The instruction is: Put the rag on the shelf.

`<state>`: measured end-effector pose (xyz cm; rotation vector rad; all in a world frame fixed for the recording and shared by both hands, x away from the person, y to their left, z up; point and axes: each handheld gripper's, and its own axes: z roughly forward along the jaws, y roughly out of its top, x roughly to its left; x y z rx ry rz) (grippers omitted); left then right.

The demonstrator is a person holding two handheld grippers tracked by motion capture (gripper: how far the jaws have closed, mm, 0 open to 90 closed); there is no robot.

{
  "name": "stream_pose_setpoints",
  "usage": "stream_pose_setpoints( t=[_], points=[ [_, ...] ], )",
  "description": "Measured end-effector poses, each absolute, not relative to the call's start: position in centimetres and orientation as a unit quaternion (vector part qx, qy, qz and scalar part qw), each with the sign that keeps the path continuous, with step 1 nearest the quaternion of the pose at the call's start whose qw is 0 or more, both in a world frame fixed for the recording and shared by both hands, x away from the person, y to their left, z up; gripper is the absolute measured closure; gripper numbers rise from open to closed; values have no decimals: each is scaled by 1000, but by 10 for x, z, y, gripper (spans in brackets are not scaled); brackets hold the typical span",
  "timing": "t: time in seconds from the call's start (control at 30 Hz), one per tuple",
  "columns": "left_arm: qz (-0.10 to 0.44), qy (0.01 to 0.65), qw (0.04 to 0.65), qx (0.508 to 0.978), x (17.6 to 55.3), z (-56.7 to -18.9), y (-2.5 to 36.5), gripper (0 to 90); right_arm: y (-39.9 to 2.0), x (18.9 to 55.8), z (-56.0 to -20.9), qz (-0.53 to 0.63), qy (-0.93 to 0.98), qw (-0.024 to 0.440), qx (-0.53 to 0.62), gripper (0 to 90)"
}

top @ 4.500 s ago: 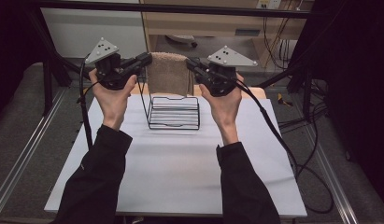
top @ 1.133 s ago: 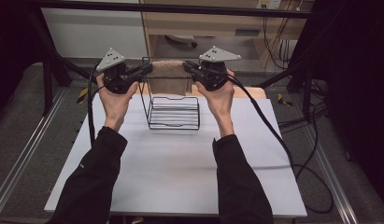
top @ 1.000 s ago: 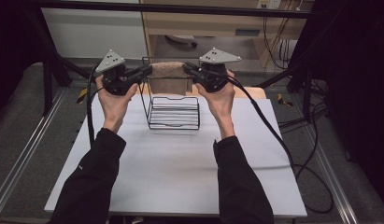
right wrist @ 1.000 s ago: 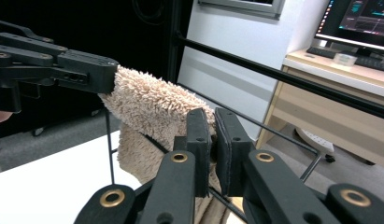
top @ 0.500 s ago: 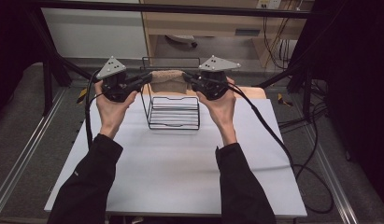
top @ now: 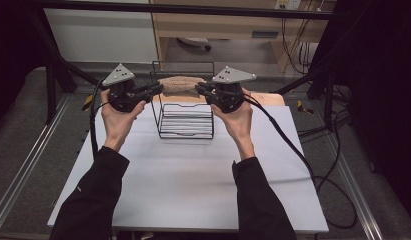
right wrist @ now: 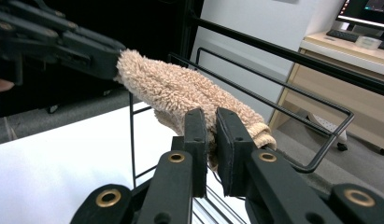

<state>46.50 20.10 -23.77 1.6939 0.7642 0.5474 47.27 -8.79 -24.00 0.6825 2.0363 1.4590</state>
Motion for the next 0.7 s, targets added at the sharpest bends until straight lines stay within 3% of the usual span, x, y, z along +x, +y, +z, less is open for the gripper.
stream_pose_setpoints(
  t=[0.2,0.33,0.47,0.7],
  points=[
    [237,326,574,712,462,-220,201,781,-88,472,-242,540,757,271,249,831],
    [230,327,565,722,465,-214,195,840,-88,471,-244,536,760,274,245,827],
    [217,331,543,740,470,-219,189,897,-87,470,-245,532,765,273,242,813],
    [209,329,524,758,472,-235,185,900,-88,469,-249,523,772,269,240,780]
  ],
)
